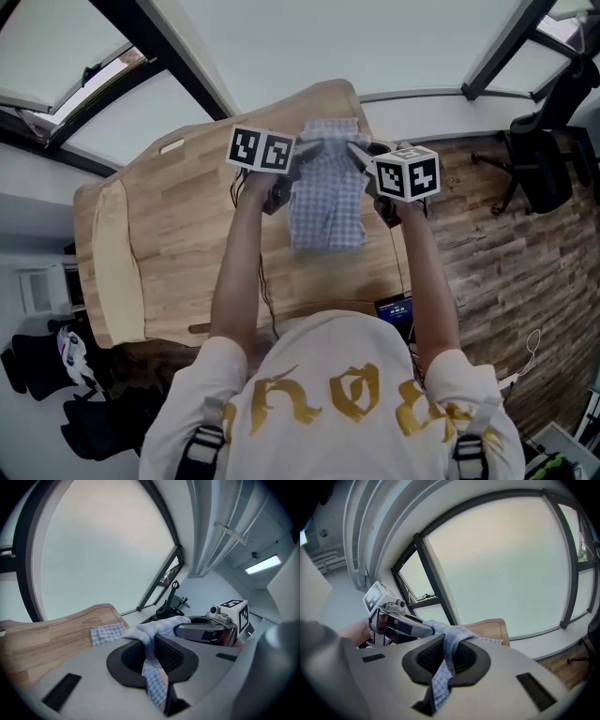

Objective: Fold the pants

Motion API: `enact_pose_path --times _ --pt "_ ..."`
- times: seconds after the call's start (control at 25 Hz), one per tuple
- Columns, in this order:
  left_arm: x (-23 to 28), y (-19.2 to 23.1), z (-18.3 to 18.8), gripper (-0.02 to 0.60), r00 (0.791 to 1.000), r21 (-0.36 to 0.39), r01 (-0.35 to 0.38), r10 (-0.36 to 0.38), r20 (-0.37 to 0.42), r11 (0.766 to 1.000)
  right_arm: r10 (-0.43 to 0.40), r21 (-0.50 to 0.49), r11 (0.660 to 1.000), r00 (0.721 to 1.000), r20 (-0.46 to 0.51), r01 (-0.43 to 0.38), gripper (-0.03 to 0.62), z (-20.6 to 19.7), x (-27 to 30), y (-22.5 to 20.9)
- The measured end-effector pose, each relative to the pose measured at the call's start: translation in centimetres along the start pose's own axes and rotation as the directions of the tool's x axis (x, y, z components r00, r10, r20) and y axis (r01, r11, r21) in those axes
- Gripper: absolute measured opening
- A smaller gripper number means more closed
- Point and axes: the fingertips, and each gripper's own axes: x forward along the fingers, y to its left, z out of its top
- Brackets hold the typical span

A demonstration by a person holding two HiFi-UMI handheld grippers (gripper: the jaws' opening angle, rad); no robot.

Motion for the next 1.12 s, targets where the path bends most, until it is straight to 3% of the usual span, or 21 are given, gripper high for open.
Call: enact_pose_path --times 0.2,0.44,0.52,0.6,0.64,0.68,0.72,0.88,1.0,1.12 --pt "4.9 5.8 0.1 0.063 0.999 -0.107 -0.002 -0.003 -0.043 0.994 0.029 0.067 0.997 0.996 -0.079 -0.024 0.04 -1.4 5.7 -5.0" --pt "9.7 11.0 -1.4 0.063 0.995 -0.257 0.027 -0.05 -0.085 0.966 0.045 0.181 0.983 0.988 -0.149 -0.017 0.04 -4.2 10.9 -10.0" --pt "11.1 12.9 -1.7 0.063 0.996 -0.317 0.031 -0.055 -0.067 0.948 0.066 0.22 0.975 0.984 -0.165 -0.028 0.04 -5.2 12.8 -11.5" --pt "12.7 14.5 -1.9 0.064 0.997 -0.405 0.058 -0.073 -0.022 0.912 0.104 0.29 0.956 0.98 -0.168 -0.051 0.052 -6.1 14.4 -13.1" --pt "13.4 15.1 -1.9 0.091 0.996 -0.445 0.08 -0.086 0.008 0.892 0.128 0.333 0.941 0.978 -0.165 -0.067 0.077 -6.6 15.1 -13.7" --pt "14.0 15.6 -2.0 0.175 0.995 -0.471 0.098 -0.093 0.034 0.877 0.149 0.37 0.926 0.976 -0.16 -0.081 0.121 -7.0 15.7 -14.2" --pt "14.5 16.1 -2.1 0.251 0.995 -0.48 0.098 -0.085 0.049 0.872 0.16 0.39 0.917 0.975 -0.157 -0.088 0.162 -7.4 16.0 -14.5" --pt "15.3 18.4 -2.2 0.292 0.999 -0.434 -0.021 0.04 0.034 0.9 0.113 0.344 0.937 0.983 -0.147 -0.056 0.227 -8.3 16.0 -15.8" --pt "15.5 19.5 -2.8 0.305 0.99 -0.35 -0.139 0.142 -0.017 0.927 0.064 0.309 0.951 0.992 -0.113 -0.026 0.242 -8.7 15.2 -16.9" --pt "15.3 19.6 -2.7 0.305 0.978 -0.265 -0.209 0.204 -0.048 0.941 -0.014 0.215 0.976 0.995 -0.104 0.036 0.238 -9.0 14.2 -17.7"
